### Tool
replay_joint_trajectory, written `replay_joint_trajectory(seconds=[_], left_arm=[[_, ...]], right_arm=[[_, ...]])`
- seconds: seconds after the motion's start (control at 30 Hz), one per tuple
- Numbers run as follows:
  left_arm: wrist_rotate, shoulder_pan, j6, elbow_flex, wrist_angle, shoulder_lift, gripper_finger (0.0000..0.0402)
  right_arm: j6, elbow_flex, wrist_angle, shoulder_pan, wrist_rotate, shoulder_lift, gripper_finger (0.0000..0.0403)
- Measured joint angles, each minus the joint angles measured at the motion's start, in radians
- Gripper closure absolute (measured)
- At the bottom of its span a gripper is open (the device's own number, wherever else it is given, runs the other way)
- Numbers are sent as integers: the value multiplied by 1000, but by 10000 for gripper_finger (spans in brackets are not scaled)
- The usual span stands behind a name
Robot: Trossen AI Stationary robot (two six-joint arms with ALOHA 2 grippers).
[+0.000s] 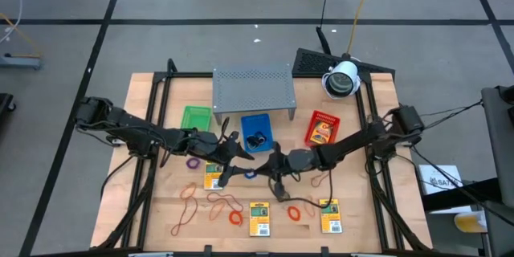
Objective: Pick & Place Office Desk Supplies
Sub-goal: Put the blue spring keychain into the green bin
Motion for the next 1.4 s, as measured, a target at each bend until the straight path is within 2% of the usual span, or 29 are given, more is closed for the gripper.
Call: replay_joint_trajectory(seconds=[0.27,0.63,0.8,1.03,1.4], left_arm=[[0,0,46,0,2,0,176],[-4,-4,232,0,-2,0,176],[-72,-22,317,0,-36,0,176],[-203,-35,338,0,-108,0,176],[-214,-32,310,0,-87,0,176]], right_arm=[[-22,0,-182,0,59,-111,402],[45,0,-177,-16,59,-121,402],[110,0,-161,-35,58,-121,402],[154,0,-83,-49,53,-121,402],[182,0,-51,-49,50,-121,403]])
